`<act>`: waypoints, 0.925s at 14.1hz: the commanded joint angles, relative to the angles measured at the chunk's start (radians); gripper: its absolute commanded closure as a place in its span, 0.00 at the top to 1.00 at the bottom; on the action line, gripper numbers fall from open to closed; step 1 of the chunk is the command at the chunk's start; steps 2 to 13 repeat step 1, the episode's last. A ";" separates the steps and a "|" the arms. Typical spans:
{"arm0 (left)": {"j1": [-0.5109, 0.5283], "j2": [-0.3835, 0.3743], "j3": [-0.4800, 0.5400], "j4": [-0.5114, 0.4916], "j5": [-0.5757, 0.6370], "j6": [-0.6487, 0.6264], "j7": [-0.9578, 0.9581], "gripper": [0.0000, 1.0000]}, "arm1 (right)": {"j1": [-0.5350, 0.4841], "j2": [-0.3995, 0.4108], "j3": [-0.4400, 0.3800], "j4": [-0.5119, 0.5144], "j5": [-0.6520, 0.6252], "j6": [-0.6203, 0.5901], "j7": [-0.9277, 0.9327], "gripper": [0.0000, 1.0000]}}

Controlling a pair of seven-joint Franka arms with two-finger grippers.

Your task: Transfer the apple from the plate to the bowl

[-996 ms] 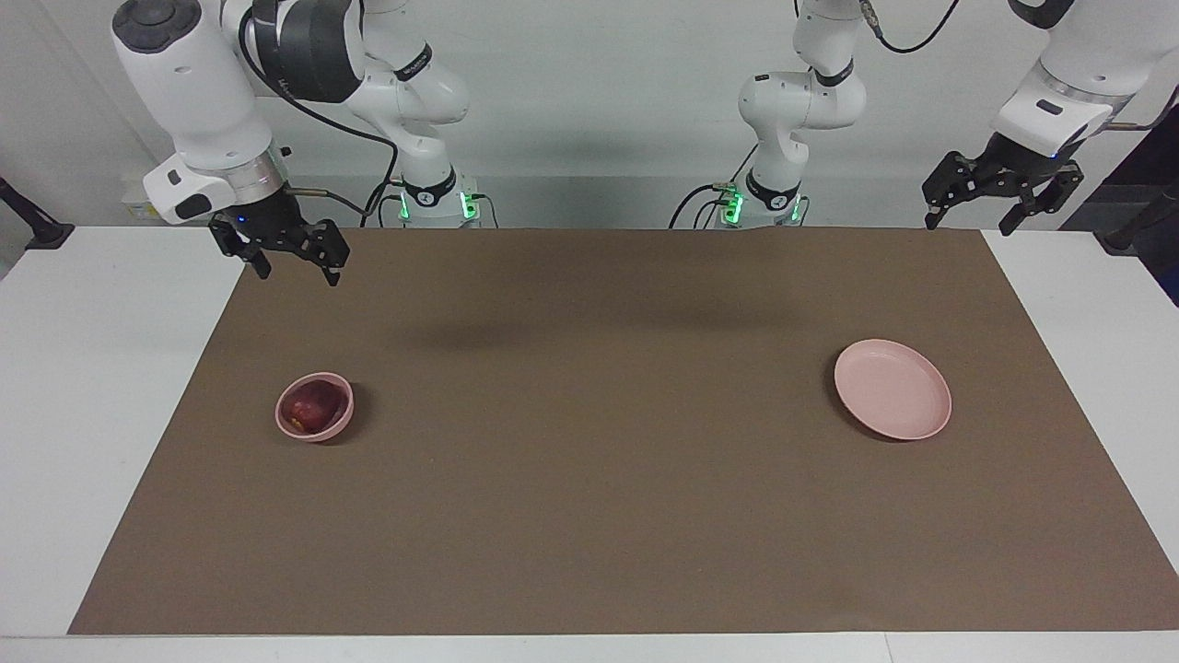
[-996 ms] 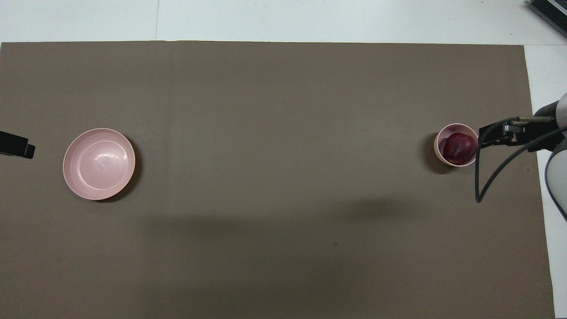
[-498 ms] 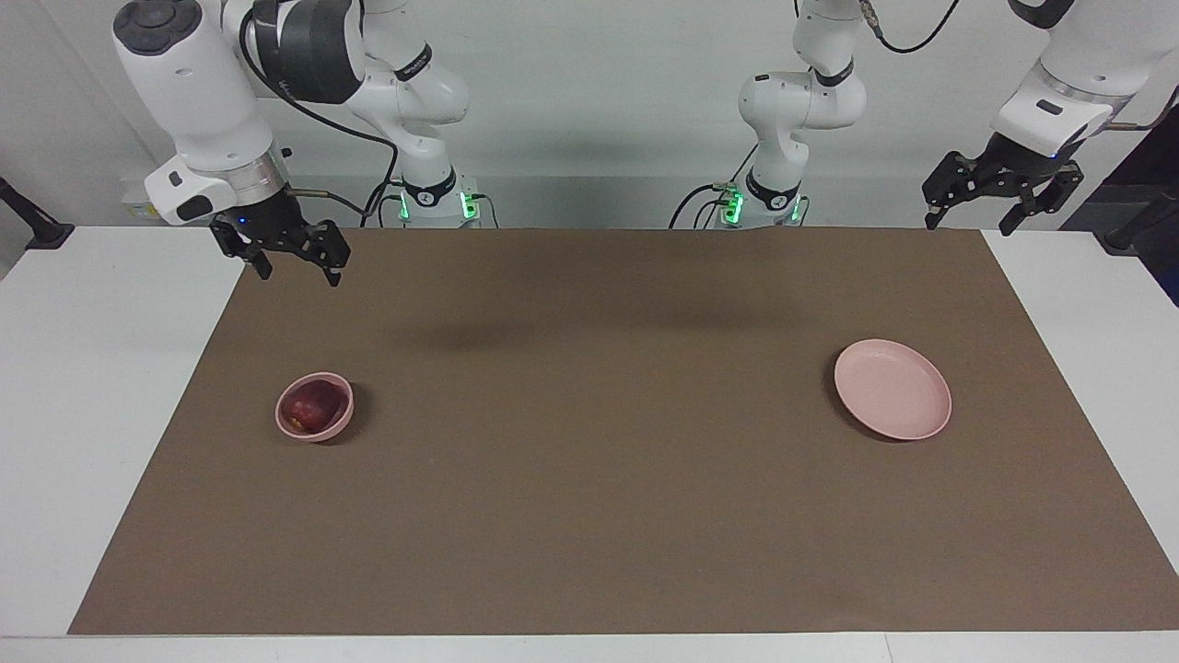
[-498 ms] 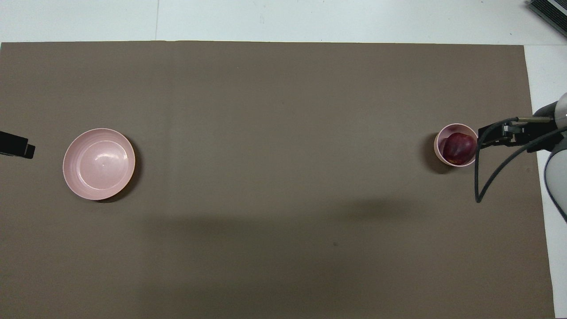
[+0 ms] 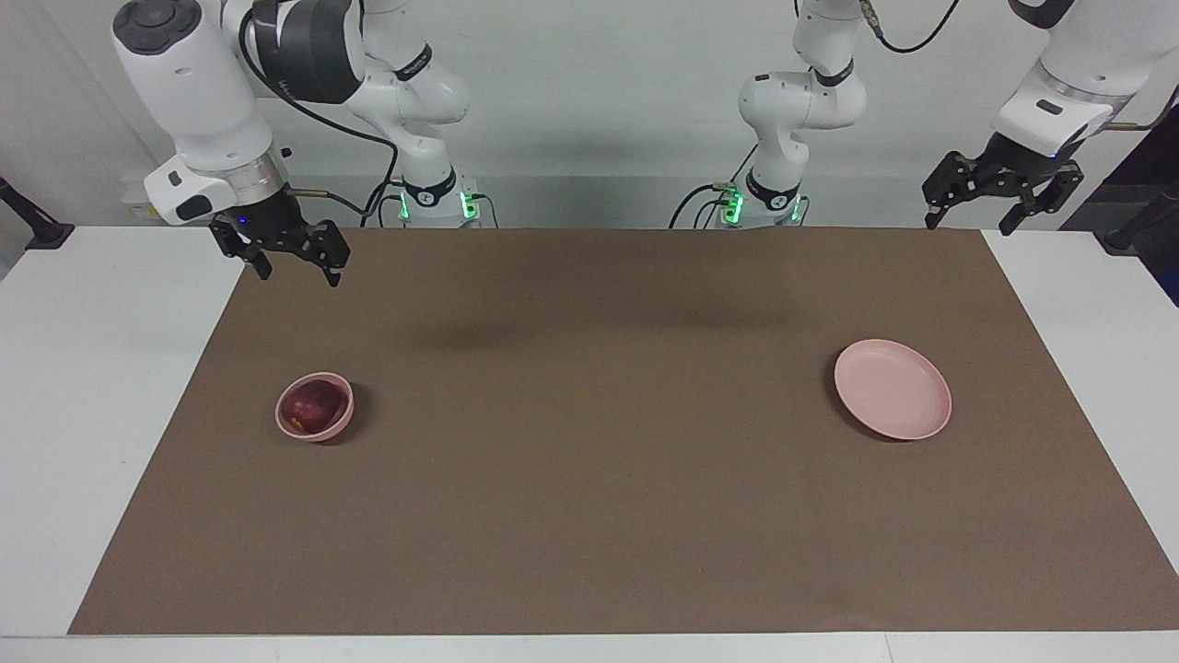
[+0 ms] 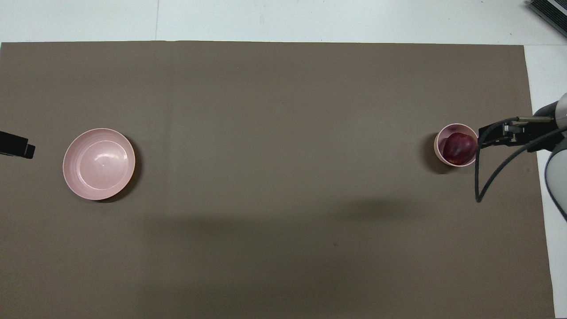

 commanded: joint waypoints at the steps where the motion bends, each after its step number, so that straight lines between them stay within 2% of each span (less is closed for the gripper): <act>1: -0.019 -0.022 0.014 -0.022 0.009 -0.009 -0.010 1.00 | -0.013 -0.007 0.006 -0.010 0.020 0.011 0.002 1.00; 13: -0.019 -0.022 0.014 -0.022 0.009 -0.009 -0.010 1.00 | -0.013 -0.007 0.006 -0.010 0.020 0.011 0.002 1.00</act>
